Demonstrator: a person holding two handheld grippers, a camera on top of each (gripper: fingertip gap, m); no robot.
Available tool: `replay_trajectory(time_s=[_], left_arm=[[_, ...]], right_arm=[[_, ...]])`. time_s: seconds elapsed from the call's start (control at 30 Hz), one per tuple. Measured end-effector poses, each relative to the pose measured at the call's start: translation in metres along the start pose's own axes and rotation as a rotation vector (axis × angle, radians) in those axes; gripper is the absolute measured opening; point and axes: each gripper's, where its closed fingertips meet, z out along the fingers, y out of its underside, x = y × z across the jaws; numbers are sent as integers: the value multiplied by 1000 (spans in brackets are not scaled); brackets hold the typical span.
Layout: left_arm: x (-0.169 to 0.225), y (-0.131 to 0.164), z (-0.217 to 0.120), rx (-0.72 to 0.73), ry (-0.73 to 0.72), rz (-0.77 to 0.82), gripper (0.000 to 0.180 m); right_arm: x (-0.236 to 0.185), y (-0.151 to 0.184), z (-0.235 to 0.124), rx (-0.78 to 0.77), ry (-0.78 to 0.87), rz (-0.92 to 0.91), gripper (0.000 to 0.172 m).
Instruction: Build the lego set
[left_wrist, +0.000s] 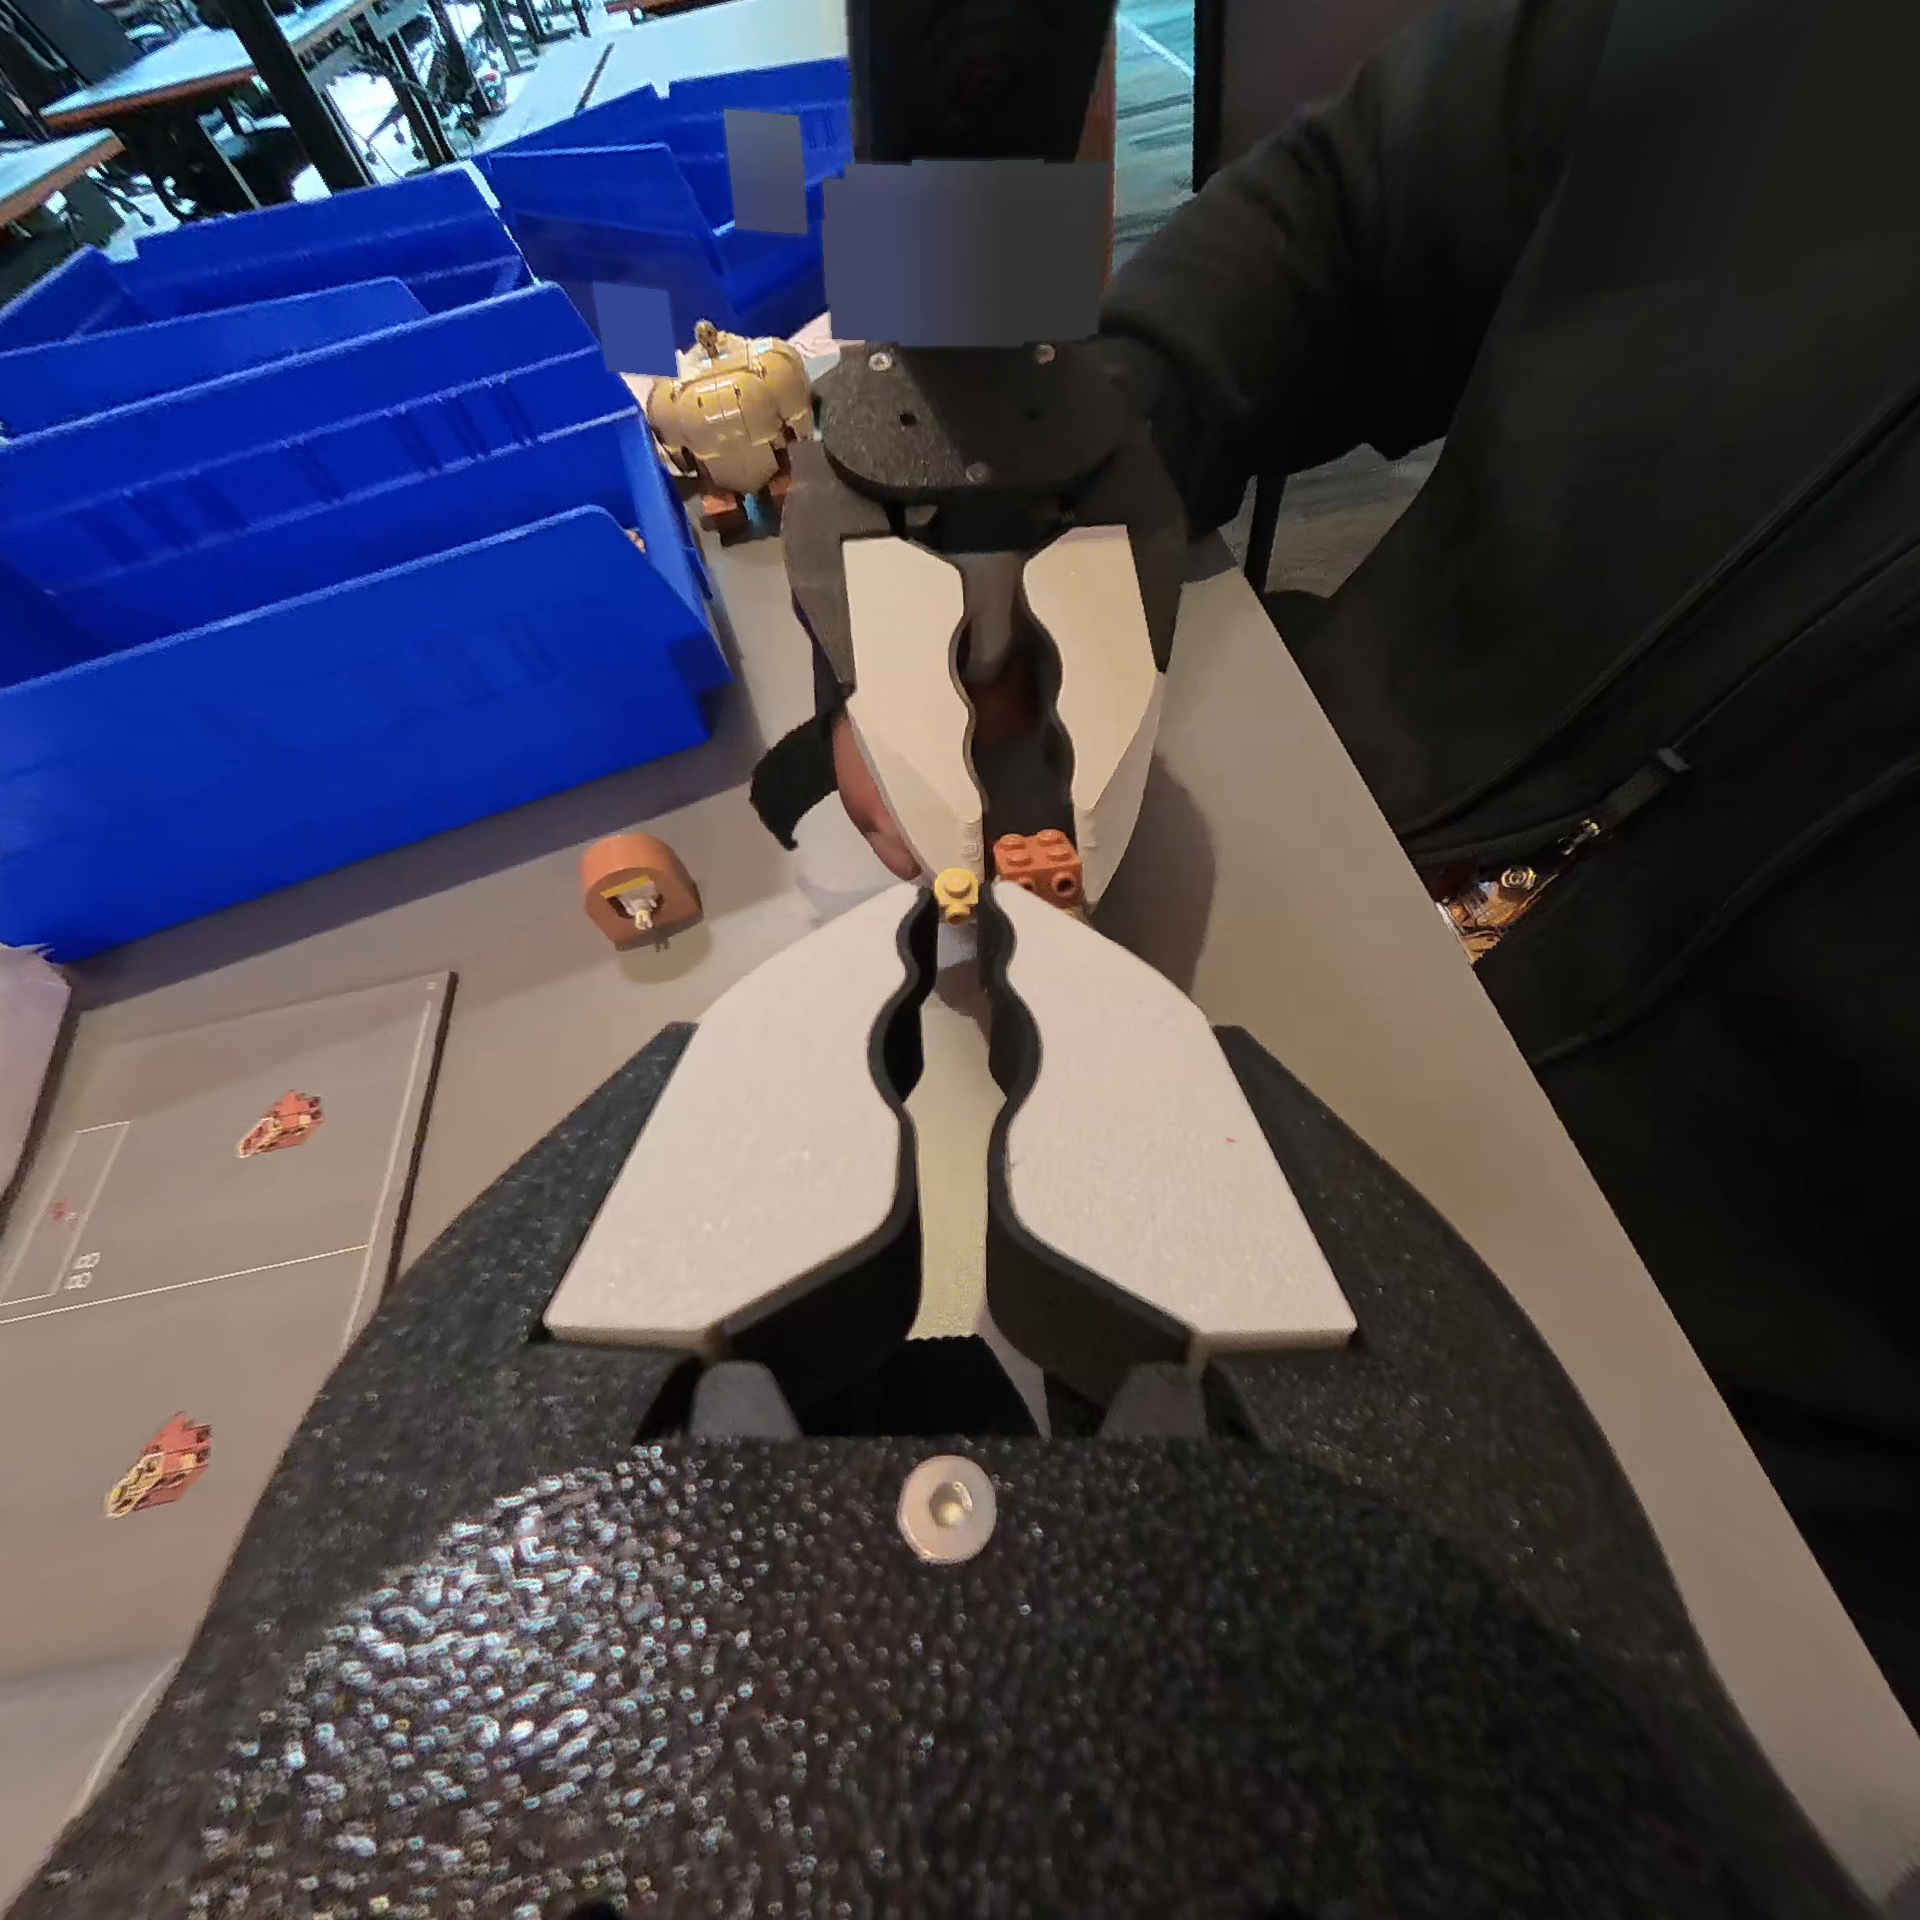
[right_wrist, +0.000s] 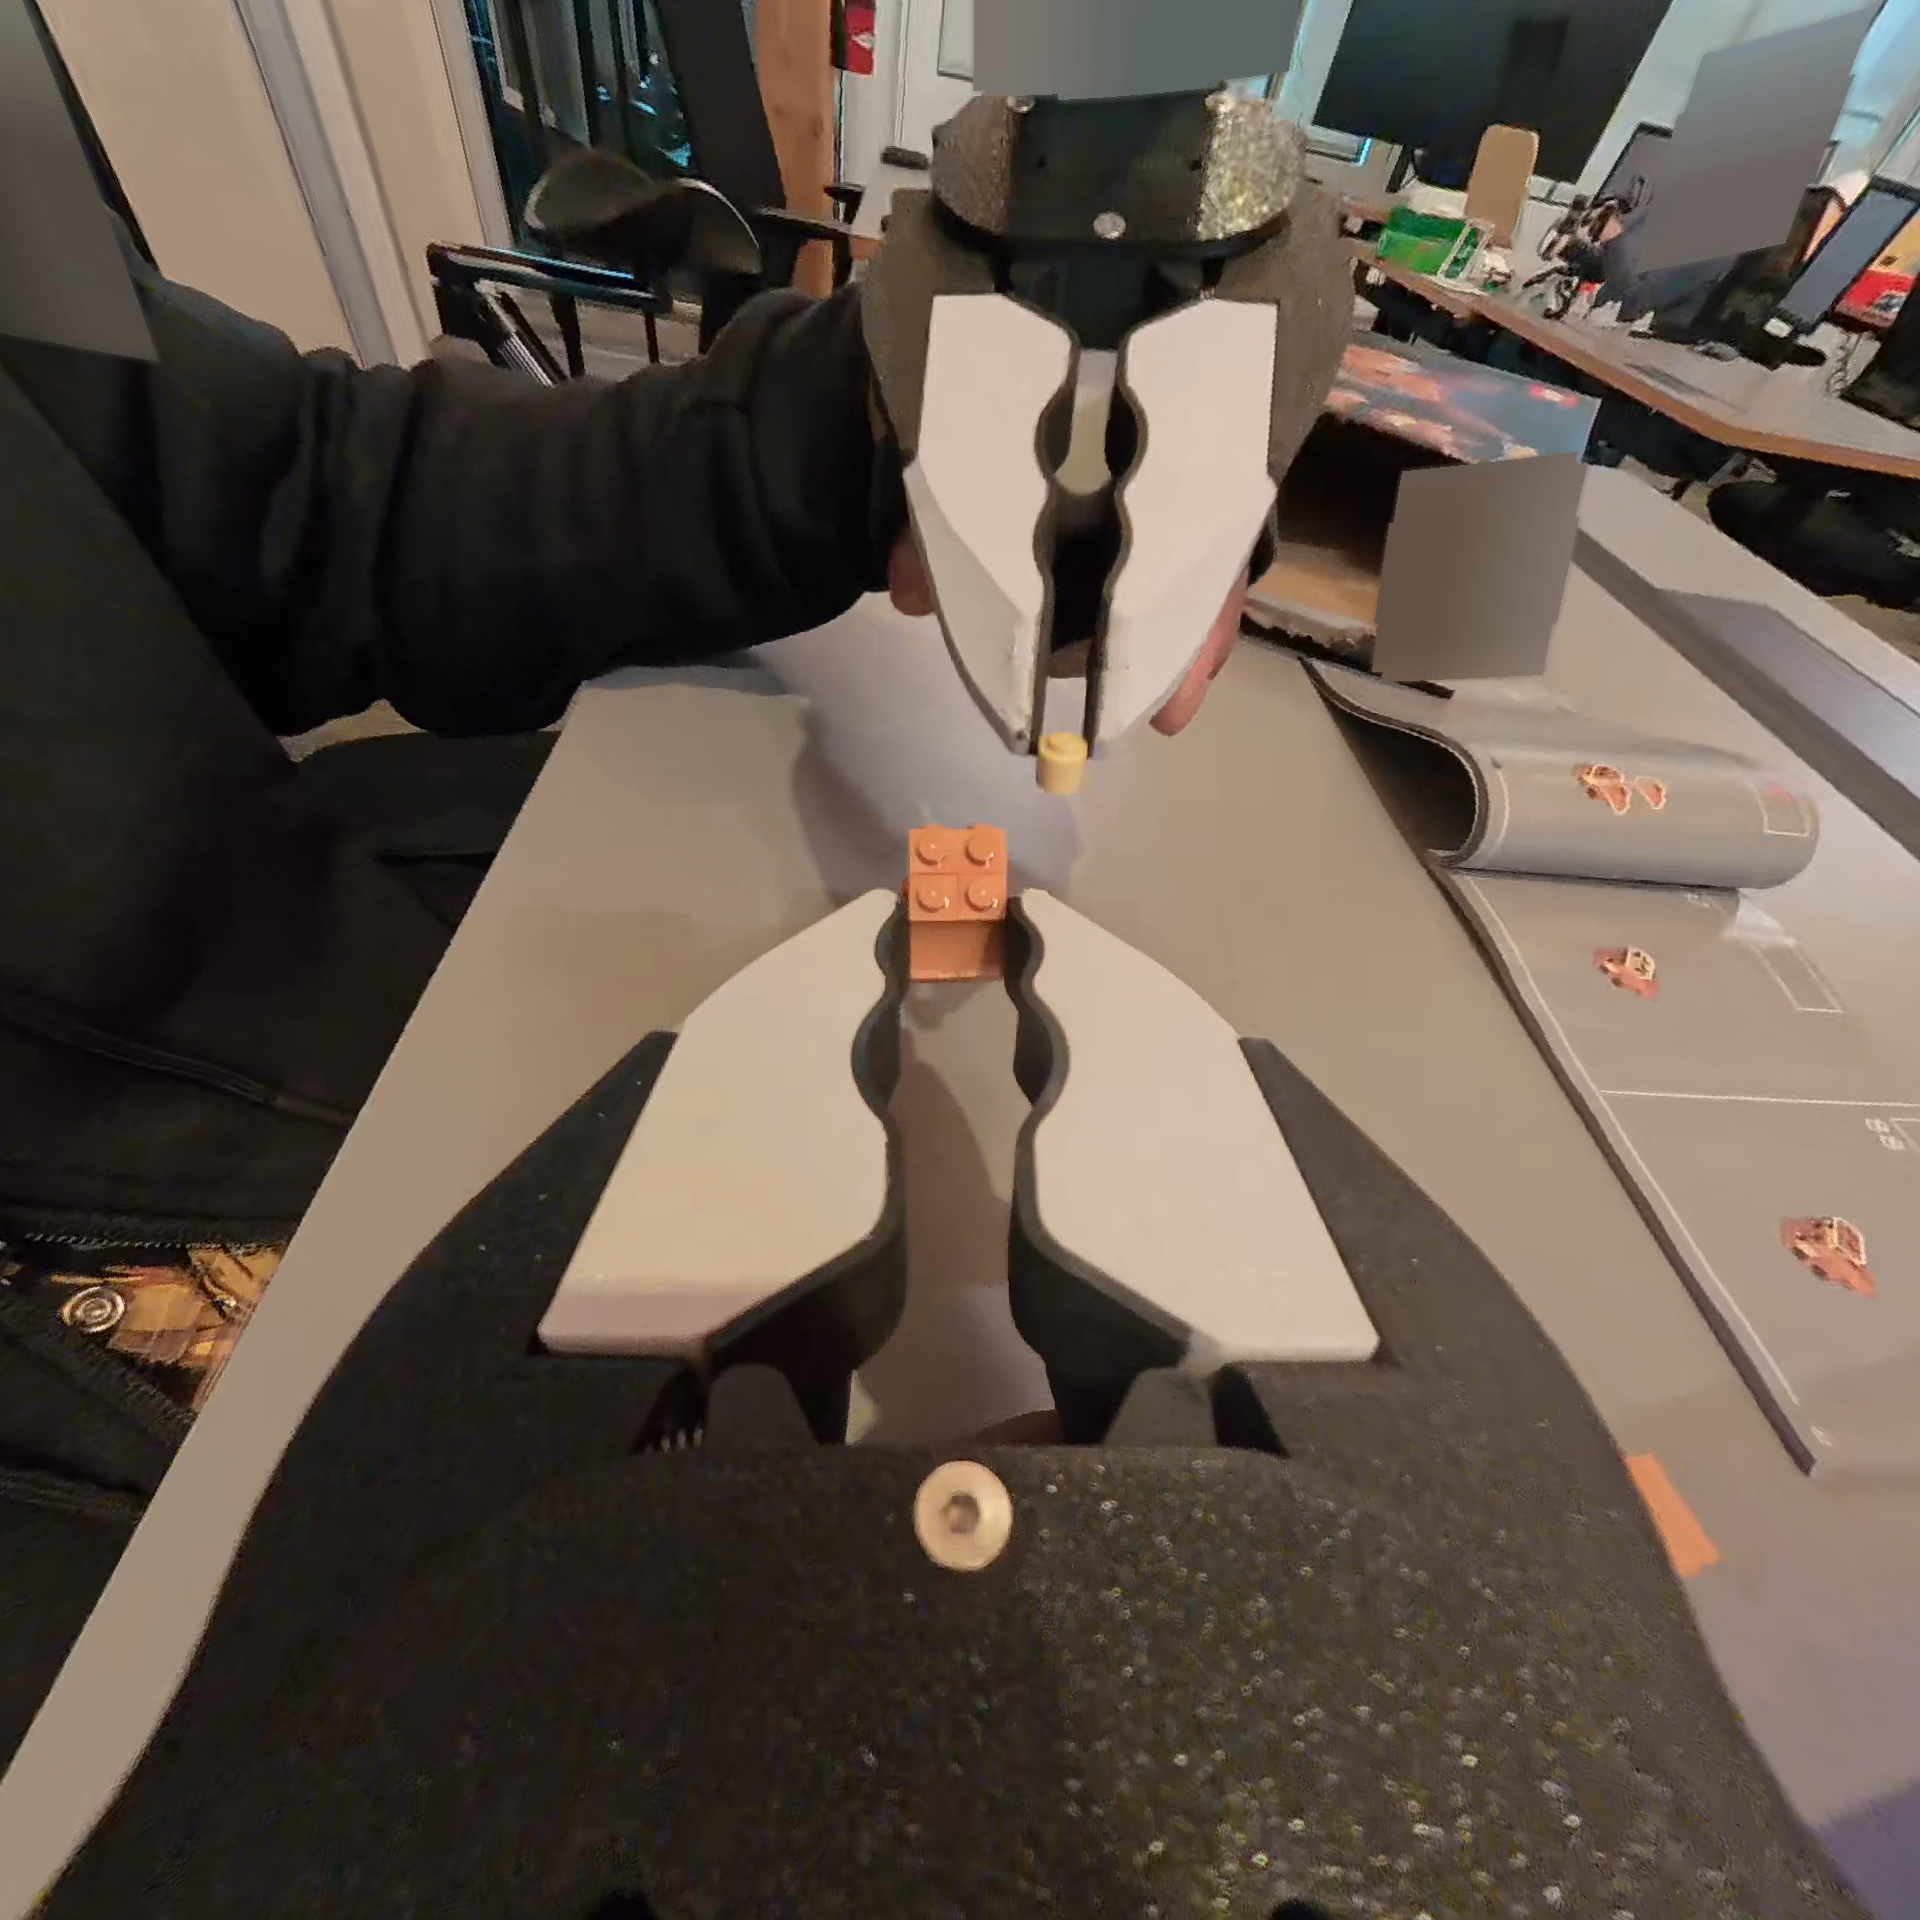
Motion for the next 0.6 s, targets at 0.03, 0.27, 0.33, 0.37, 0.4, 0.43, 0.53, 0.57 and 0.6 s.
replay_trajectory(time_s=[0.03, 0.27, 0.33, 0.37, 0.4, 0.43, 0.53, 0.57, 0.6], left_arm=[[1, -1, -1, 4, 0, 2, 7], [4, 1, -6, -3, -7, 7, 7], [3, 3, -7, -7, -12, 4, 7], [3, 3, -7, -8, -14, 3, 7], [2, 4, -7, -9, -17, 1, 7], [2, 4, -7, -9, -18, -2, 7], [2, 5, -5, -11, -16, -2, 7], [2, 4, -4, -9, -13, -4, 7], [2, 4, -3, -8, -8, -7, 7]], right_arm=[[1, 0, 0, 1, 2, 7, 17], [-4, 9, 8, -59, -5, -3, 16], [-6, 11, 10, -72, -12, -3, 17], [-6, 11, 11, -75, -14, -5, 17], [-7, 11, 11, -78, -16, -7, 17], [-8, 11, 11, -79, -18, -7, 17], [-8, 11, 9, -78, -17, -10, 16], [-8, 10, 9, -76, -17, -11, 16], [-8, 10, 9, -74, -18, -10, 16]])
